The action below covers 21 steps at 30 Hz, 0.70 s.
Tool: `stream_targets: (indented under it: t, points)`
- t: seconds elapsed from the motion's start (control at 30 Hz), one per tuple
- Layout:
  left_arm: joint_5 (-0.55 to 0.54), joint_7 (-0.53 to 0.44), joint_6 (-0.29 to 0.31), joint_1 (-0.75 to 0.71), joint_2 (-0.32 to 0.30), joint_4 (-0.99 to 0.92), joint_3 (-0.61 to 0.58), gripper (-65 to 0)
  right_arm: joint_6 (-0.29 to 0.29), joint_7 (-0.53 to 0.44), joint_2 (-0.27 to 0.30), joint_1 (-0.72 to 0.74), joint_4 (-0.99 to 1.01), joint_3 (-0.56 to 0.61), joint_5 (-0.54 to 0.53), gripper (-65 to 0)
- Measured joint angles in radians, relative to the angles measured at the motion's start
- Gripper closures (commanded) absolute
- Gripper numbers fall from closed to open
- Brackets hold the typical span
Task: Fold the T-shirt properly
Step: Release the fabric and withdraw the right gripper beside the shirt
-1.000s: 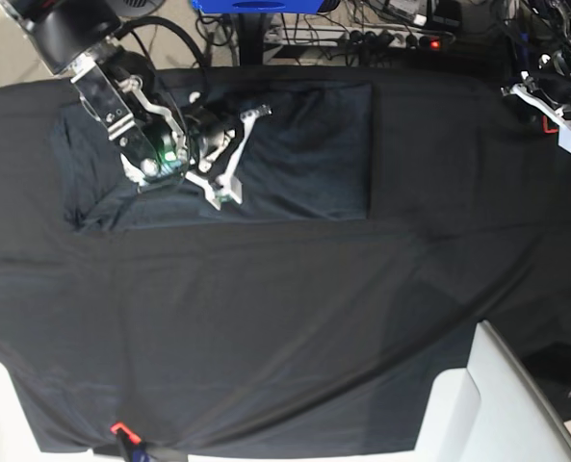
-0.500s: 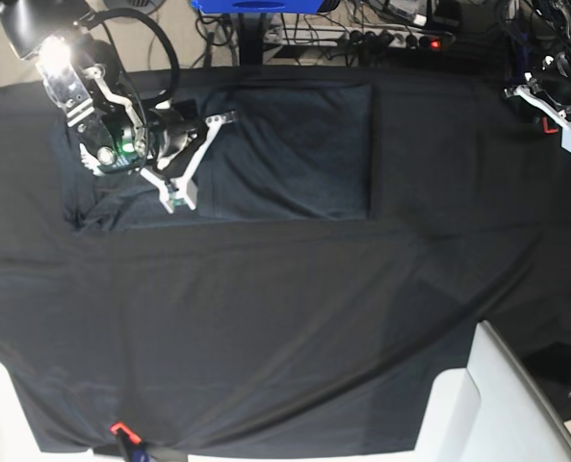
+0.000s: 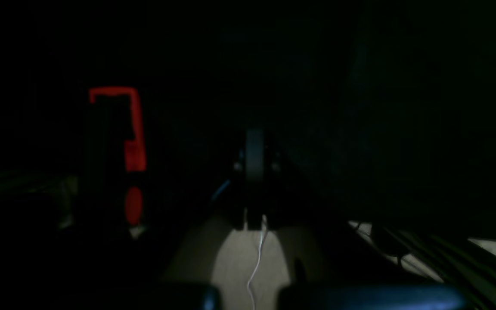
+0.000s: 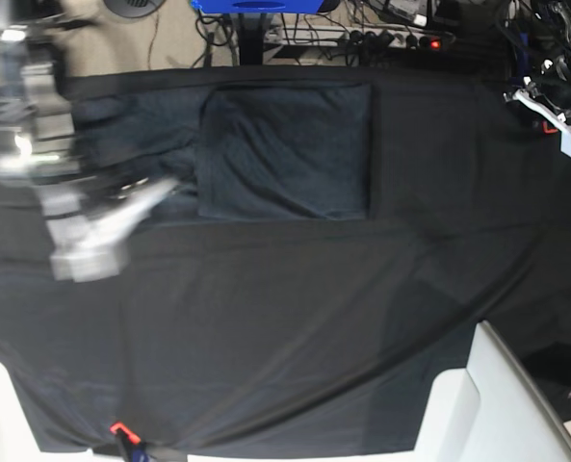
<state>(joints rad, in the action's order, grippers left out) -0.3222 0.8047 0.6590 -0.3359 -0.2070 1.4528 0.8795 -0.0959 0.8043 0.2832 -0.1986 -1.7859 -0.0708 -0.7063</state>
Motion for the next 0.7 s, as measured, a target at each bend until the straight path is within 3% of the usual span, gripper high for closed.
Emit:
stream_targets:
  t: [0.03, 0.1, 0.2, 0.27, 0.33, 0.43, 0.6, 0.7]
  points:
    - [-0.003, 0.0, 0.0, -0.002, 0.002, 0.0, 0.001, 0.0, -0.087, 0.023, -0.001, -0.005, 0.03, -0.083, -0.081, -11.4]
    - [-0.003, 0.001, 0.0, -0.002, 0.003, 0.0, 0.0, 0.0, -0.19, 0.079, -0.018, 0.009, 0.104, -0.187, -0.165, -25.1]
    - [-0.002, 0.0, 0.0, 0.0, -0.004, 0.001, 0.002, 0.0, -0.258, 0.134, -0.029, 0.046, 0.201, -0.29, -0.212, -48.0]
    - [0.0, 0.0, 0.0, 0.0, -0.003, 0.003, 0.002, 0.0, -0.301, 0.177, -0.017, 0.067, 0.265, -0.364, -0.198, -56.6]
    - [-0.002, 0.0, 0.0, 0.002, 0.002, 0.003, 0.0, 0.0, -0.399, 0.222, -0.01, 0.084, 0.333, -0.439, -0.184, -57.2]
    - [-0.003, 0.0, 0.0, 0.001, 0.0, 0.003, 0.0, 0.0, -0.609, 0.265, 0.0, 0.134, 0.493, -0.505, -0.188, -57.8]
    - [-0.002, 0.0, 0.031, -0.001, -0.003, 0.002, 0.001, 0.0, -0.597, 0.261, 0.102, 0.208, 0.766, -0.495, -0.189, -57.9]
    - [-0.003, 0.0, 0.031, -0.002, -0.004, 0.002, 0.001, 0.0, -0.595, 0.263, 0.112, 0.219, 0.859, -0.495, -0.185, -58.1]
